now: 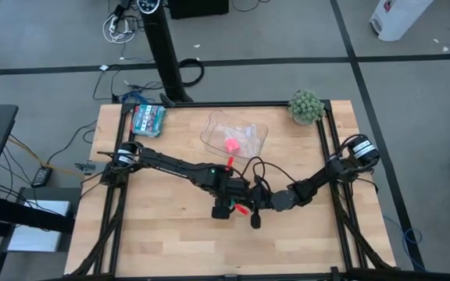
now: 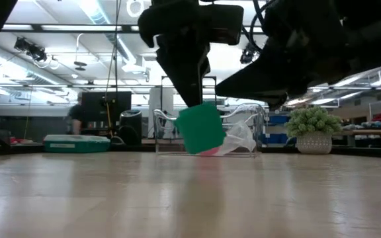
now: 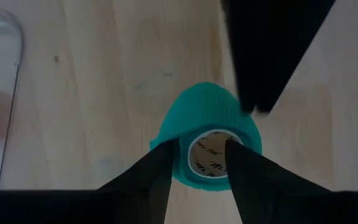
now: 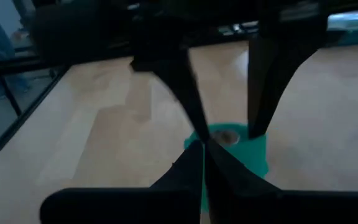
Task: Roll bandage
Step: Roll the blue bandage, then open the transparent zip bag
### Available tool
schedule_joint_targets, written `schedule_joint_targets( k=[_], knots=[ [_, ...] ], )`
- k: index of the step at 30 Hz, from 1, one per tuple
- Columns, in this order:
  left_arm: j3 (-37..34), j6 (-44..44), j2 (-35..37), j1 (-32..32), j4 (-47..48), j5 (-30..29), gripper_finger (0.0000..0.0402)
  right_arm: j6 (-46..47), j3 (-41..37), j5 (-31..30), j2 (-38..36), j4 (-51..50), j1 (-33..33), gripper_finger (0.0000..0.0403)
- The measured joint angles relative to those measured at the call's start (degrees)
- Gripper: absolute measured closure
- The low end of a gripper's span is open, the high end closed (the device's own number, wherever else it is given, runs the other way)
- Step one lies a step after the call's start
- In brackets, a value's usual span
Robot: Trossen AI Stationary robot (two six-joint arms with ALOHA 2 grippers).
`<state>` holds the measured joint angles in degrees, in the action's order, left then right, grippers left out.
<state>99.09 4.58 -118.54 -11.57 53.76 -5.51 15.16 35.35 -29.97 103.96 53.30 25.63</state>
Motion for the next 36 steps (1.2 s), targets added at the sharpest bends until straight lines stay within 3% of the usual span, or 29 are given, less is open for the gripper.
schedule_joint_targets(
  k=[6, 14, 24, 36],
  knots=[
    [0.0, 0.4, 0.0, 0.0, -4.2, 0.0, 0.0245, -1.7, 0.0, 0.8, 0.0, 1.0, -0.8, 0.0399],
    [-0.1, 0.4, 0.0, 0.0, -5.6, 0.0, 0.0245, 1.7, -0.3, 1.7, -0.1, -4.2, -1.0, 0.0402],
    [1.1, 0.1, 0.2, 0.0, -4.7, 0.2, 0.0245, 1.6, -1.0, 1.9, -0.3, -2.8, -0.6, 0.0403],
    [1.0, -1.0, 0.4, -0.2, 7.2, -0.5, 0.0245, 2.6, -1.0, 1.5, -0.6, -5.2, -1.2, 0.0402]
  ],
)
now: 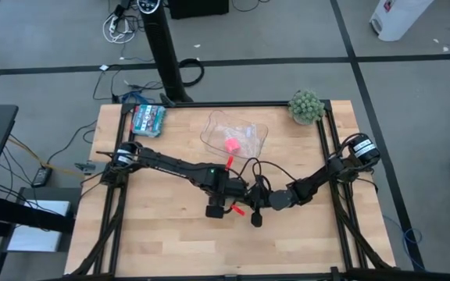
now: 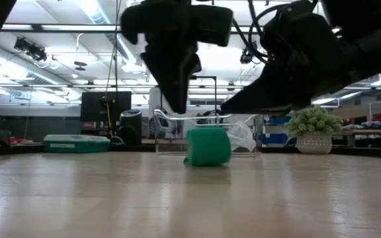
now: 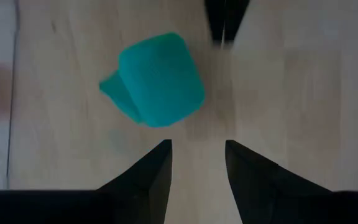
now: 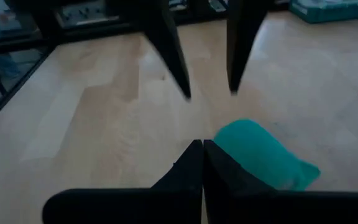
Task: Roll bandage
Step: Open the transparent zip bag
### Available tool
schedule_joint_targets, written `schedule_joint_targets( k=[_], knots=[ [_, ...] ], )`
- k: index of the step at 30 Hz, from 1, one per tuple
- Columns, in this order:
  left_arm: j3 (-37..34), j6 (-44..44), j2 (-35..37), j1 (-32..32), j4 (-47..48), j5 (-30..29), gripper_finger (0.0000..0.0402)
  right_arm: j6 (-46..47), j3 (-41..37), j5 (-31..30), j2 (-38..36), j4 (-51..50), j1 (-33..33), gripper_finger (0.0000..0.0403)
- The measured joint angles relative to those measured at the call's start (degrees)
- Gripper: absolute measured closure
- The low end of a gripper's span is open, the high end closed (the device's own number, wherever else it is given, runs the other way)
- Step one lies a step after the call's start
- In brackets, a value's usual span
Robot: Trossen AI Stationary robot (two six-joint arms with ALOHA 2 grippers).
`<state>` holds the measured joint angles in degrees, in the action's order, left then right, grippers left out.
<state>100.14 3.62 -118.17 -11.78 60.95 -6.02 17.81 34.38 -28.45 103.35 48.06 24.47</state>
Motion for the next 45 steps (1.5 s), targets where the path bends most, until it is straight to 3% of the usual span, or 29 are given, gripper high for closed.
schedule_joint_targets(
  k=[9, 15, 21, 30, 37, 40, 45],
  knots=[
    [-2.1, 1.2, -0.2, -0.4, -1.5, -4.3, 0.0245, 1.7, 0.0, -6.4, -0.2, -3.1, -0.7, 0.0402],
    [-6.9, 0.8, -0.4, -0.3, -6.9, -6.4, 0.0245, 1.6, 0.0, 1.7, -0.5, -3.7, -5.2, 0.0402],
    [-7.9, -0.2, -0.4, 0.1, -5.4, -8.6, 0.0245, 0.7, 0.0, 6.4, -0.4, -5.7, -9.6, 0.0402],
    [-5.7, -0.2, -0.2, -0.5, -5.3, -9.2, 0.0245, -1.6, 0.0, 8.8, -1.0, -5.8, -13.0, 0.0402],
    [-5.2, -2.8, 2.9, -2.8, -9.1, -12.5, 0.0245, -1.8, 0.0, 9.6, -7.9, -6.6, -10.1, 0.0402],
    [-5.3, -4.3, 5.4, -3.7, -9.4, -17.5, 0.0245, -1.8, 0.0, 7.5, -12.3, -10.1, -8.0, 0.0402],
    [-6.8, -4.7, 9.8, -3.2, -10.7, -24.0, 0.0245, -3.1, 0.0, -1.8, -20.4, -17.1, -3.7, 0.0402]
  ],
)
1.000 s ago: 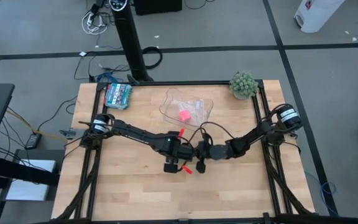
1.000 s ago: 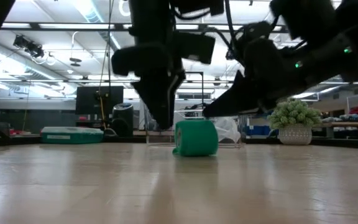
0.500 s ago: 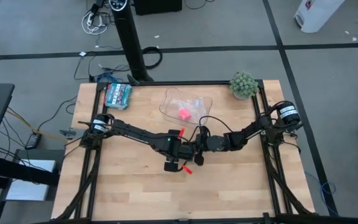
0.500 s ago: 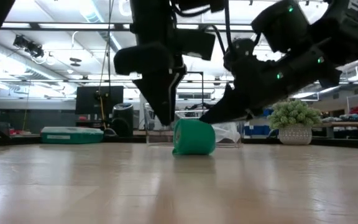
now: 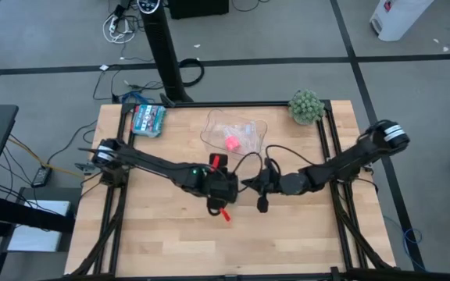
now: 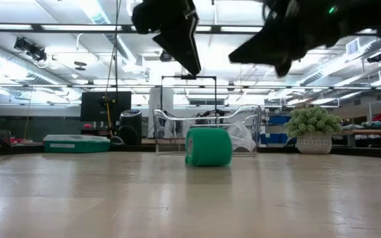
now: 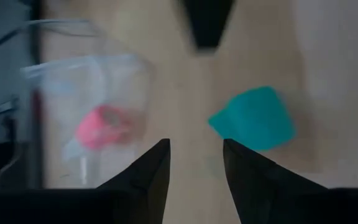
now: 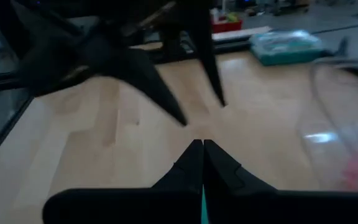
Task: Roll bandage
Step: Open the transparent zip bag
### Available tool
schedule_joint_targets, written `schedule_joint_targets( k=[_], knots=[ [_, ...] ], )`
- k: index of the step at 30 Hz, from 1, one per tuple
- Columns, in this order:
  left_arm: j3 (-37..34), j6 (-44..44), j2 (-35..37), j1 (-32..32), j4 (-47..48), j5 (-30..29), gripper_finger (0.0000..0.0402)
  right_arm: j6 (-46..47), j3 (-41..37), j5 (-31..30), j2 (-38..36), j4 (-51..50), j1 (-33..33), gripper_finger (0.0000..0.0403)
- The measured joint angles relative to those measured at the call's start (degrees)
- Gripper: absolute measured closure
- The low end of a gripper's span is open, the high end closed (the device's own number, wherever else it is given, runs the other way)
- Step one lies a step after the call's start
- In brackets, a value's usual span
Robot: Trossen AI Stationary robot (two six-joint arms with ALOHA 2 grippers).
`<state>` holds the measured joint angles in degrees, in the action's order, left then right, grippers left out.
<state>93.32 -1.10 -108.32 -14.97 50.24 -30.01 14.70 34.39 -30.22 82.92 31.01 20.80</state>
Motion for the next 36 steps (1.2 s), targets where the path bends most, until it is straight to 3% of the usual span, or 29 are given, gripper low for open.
schedule_joint_targets(
  k=[4, 8, 14, 21, 28, 36],
  knots=[
    [-0.2, -1.0, 1.3, 2.3, -0.1, -3.4, 0.0245, 0.5, 0.0, -3.9, -5.3, -7.3, 1.3, 0.0402],
    [-0.2, -3.5, 1.4, 6.6, -2.0, -2.6, 0.0245, 1.6, 0.0, -4.5, -7.9, -11.9, 1.2, 0.0399],
    [-0.2, -7.6, 1.1, 15.7, -6.3, 4.2, 0.0245, 2.6, 0.0, -8.2, -9.2, -17.2, 1.2, 0.0399],
    [-0.3, -12.7, -0.4, 28.2, -8.8, 19.0, 0.0245, 1.7, 0.0, -9.2, -9.2, -18.5, 0.0, 0.0399],
    [-0.3, -13.4, -3.6, 35.5, -14.5, 31.3, 0.0234, 2.1, -0.3, -8.6, -9.0, -20.0, -1.5, 0.0379],
    [-0.2, -14.8, -8.7, 36.6, -19.0, 32.1, 0.0194, 1.9, -0.3, -9.0, -9.0, -19.8, -1.9, 0.0369]
  ],
)
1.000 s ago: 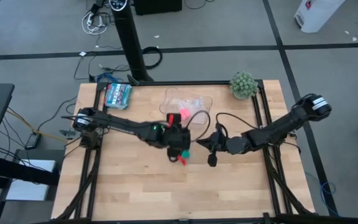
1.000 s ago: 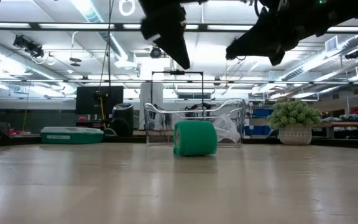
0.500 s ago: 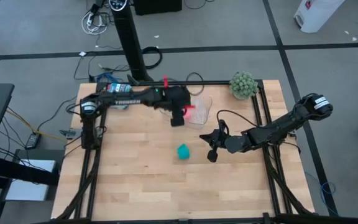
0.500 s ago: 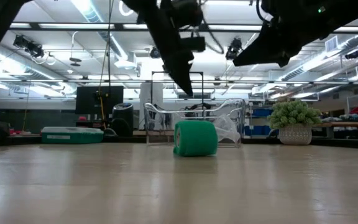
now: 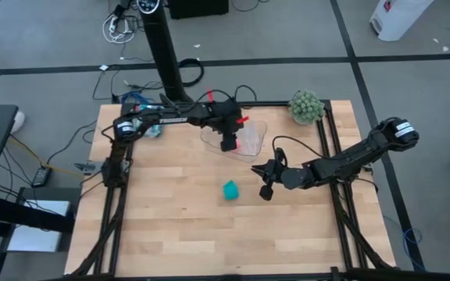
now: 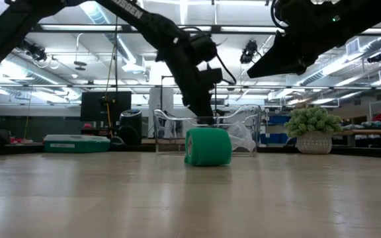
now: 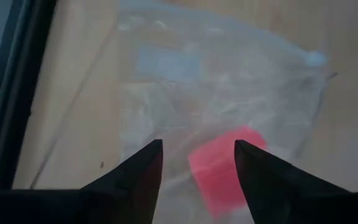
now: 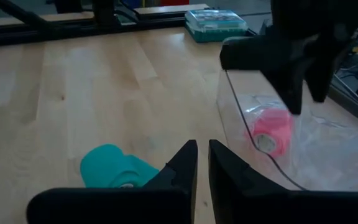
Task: Roll bandage
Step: Open the transparent zip bag
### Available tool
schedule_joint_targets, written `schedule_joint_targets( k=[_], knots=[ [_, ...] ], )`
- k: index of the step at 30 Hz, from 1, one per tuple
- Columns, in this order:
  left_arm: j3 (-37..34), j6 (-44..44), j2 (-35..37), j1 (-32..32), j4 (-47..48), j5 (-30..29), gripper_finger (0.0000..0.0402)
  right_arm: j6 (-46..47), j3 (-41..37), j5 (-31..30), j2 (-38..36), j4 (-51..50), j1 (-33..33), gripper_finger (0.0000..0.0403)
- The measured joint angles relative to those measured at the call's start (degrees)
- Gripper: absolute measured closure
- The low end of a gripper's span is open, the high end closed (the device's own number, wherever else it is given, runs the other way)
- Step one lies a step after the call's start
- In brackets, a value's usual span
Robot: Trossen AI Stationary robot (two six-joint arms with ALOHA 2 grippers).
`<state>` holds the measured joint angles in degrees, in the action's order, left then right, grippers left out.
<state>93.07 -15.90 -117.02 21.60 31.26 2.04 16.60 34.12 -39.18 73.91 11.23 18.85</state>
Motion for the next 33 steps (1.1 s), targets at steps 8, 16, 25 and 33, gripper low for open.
schedule_joint_targets(
  k=[8, 16, 25, 33],
  knots=[
    [0.0, -0.5, -3.8, 0.1, -3.8, -2.4, 0.0193, 0.1, 0.0, -0.1, 0.0, 0.8, 0.0, 0.0371],
    [0.1, -1.1, -5.3, 0.2, -1.5, -2.4, 0.0193, 0.3, 0.0, -0.2, 0.0, 1.0, 0.0, 0.0375],
    [0.2, 1.0, -5.3, 0.2, 0.5, -3.9, 0.0298, 0.3, 0.0, 0.0, 0.0, 1.6, 0.1, 0.0374],
    [0.9, 3.1, -5.4, 0.2, 2.9, -3.9, 0.0396, 0.0, 0.0, 0.2, 0.0, 1.9, 0.5, 0.0378]
  ],
)
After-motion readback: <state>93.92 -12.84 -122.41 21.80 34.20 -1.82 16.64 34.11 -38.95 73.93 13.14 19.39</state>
